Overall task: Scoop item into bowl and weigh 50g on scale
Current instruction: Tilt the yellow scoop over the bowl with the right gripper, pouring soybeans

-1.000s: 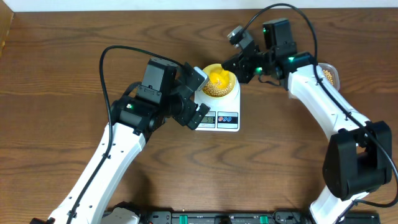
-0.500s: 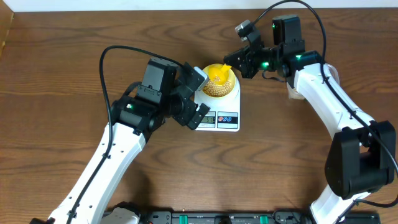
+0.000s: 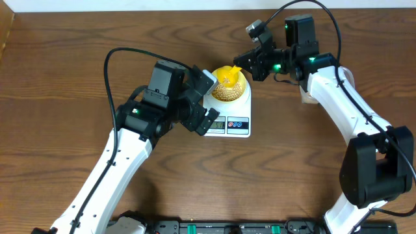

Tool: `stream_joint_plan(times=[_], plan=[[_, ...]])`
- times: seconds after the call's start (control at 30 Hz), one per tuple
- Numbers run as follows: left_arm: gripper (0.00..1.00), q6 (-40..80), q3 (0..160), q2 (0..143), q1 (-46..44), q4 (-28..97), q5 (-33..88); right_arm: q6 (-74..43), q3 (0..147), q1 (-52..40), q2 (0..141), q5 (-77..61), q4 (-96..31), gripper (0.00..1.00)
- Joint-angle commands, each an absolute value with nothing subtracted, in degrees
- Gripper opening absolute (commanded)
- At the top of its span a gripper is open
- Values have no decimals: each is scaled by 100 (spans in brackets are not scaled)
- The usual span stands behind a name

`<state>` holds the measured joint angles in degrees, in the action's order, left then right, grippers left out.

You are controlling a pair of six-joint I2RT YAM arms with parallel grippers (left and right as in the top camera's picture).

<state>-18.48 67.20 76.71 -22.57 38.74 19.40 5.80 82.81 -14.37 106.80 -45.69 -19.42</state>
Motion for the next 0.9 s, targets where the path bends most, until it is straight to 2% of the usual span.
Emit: stream_joint_plan(times=[0.0, 0.3, 0.53, 0.87], plan=[[98, -1946, 6678, 7710, -2241, 3881, 1994, 515, 8309, -1391, 10683, -4709, -1920, 1], [98, -1946, 6678, 7710, -2241, 3881, 1992, 893, 8309, -1402, 10685, -4644, -1922, 1], [97, -1946, 6678, 7710, -2241, 3881, 1992, 1046, 8307, -1542, 10696, -3734, -1929, 1], [98, -1946, 6678, 7710, -2241, 3881, 1994, 1144, 8307, -1774, 10700, -3673, -1957, 1]])
